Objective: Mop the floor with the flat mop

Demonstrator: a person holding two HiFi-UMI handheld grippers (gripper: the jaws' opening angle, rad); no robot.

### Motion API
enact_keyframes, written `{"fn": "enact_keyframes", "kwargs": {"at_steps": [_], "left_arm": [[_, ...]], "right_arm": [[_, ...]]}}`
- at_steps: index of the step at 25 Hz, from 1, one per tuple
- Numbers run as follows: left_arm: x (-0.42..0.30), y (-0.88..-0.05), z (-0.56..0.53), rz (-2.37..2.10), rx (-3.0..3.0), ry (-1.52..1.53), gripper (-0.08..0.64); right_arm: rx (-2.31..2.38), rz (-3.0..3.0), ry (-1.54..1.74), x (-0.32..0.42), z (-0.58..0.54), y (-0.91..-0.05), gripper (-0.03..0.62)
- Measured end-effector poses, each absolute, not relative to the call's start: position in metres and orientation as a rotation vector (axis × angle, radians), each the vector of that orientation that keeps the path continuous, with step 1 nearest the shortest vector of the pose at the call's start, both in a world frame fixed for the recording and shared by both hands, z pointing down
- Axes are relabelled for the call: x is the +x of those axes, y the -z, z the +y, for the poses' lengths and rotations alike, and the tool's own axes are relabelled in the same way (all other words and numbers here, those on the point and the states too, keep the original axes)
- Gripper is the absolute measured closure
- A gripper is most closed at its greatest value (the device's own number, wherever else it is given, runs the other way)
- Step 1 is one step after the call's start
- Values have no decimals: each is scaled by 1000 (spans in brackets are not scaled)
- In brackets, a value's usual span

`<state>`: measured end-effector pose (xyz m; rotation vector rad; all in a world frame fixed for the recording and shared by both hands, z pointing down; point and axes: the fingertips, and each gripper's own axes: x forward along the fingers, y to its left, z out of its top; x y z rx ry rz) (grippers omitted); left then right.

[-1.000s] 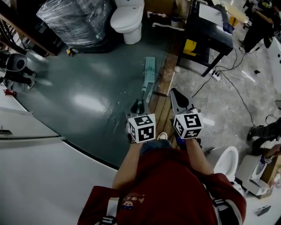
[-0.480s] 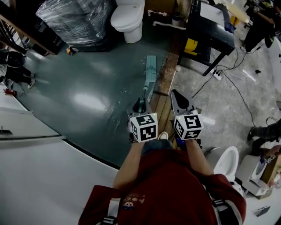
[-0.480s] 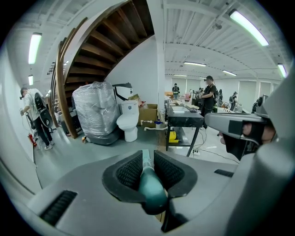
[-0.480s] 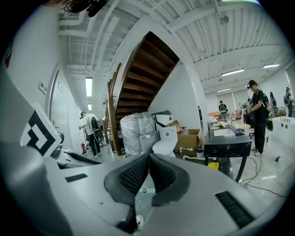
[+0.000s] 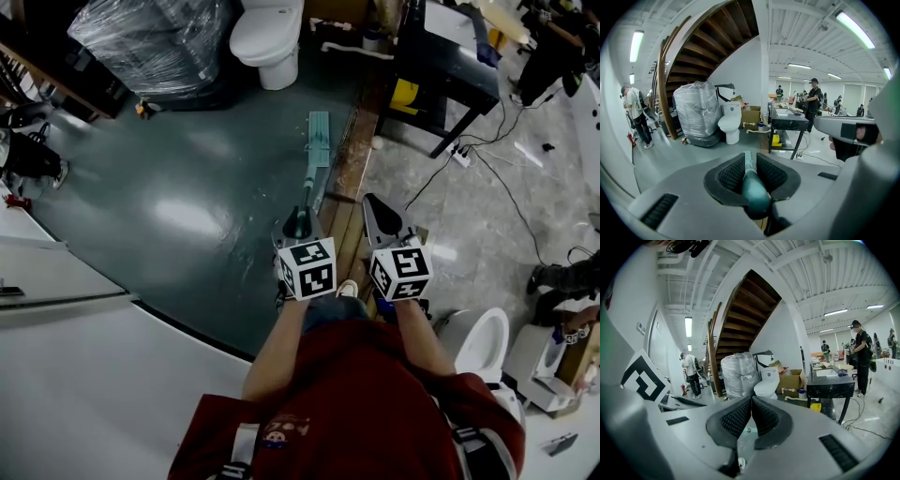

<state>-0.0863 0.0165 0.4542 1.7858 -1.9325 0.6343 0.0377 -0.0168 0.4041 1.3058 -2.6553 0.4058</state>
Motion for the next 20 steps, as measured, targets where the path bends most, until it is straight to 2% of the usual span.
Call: {"fn": "enact_keyframes", "kwargs": {"at_steps": [20], "left_arm": [[-113, -475, -89, -1934, 1821, -627, 469]], "right_arm": [[1326, -2579, -456, 18, -96, -440, 572]]}}
